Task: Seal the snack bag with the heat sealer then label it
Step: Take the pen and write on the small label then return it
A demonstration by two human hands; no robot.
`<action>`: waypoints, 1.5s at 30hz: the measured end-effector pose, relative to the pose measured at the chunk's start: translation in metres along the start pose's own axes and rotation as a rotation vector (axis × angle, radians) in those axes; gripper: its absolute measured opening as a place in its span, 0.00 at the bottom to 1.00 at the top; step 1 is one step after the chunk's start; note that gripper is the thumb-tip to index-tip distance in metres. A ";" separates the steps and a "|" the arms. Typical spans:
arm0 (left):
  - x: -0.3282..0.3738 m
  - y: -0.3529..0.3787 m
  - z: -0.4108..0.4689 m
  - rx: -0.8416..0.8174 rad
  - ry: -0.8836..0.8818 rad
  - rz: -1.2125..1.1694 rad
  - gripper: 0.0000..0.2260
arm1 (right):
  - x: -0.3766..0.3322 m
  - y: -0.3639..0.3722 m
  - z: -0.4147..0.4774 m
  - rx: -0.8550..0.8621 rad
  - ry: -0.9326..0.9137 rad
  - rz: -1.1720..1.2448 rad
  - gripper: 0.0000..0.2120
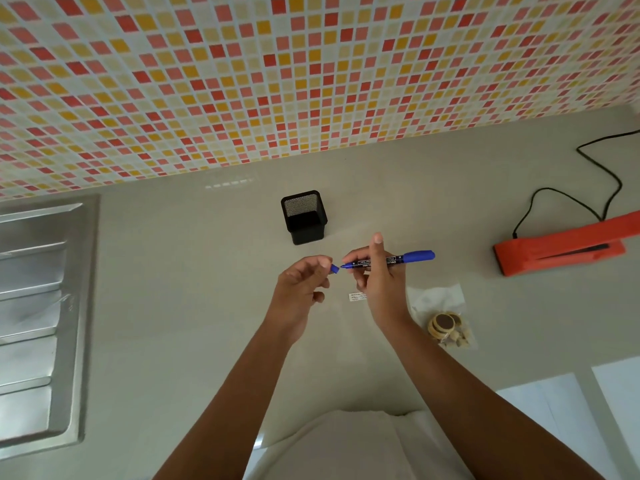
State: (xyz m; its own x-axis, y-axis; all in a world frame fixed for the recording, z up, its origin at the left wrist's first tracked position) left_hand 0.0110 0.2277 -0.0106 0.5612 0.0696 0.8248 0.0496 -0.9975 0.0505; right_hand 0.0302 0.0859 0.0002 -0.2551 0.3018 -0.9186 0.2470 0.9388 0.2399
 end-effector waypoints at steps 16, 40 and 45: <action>-0.005 0.007 -0.003 0.011 -0.062 -0.058 0.02 | 0.000 0.000 0.001 0.025 -0.088 0.012 0.24; 0.000 0.007 -0.002 -0.029 -0.013 -0.016 0.06 | 0.003 0.004 0.004 0.049 -0.091 0.013 0.23; 0.002 0.011 -0.001 -0.051 0.061 0.049 0.07 | 0.005 0.007 0.005 0.139 -0.057 -0.094 0.24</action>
State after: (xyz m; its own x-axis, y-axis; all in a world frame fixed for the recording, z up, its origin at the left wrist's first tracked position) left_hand 0.0123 0.2174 -0.0079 0.5107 0.0213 0.8595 -0.0199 -0.9991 0.0365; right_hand 0.0351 0.0927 -0.0040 -0.2306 0.2007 -0.9521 0.3529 0.9291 0.1103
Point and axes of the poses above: each hand's wrist, its own z-axis towards the middle knuckle, its own y-axis out of the palm, x = y × z, the point moved 2 cm from there along z, towards the middle knuckle, and after that the axes turned 13 degrees about z, right-handed, at the moved point
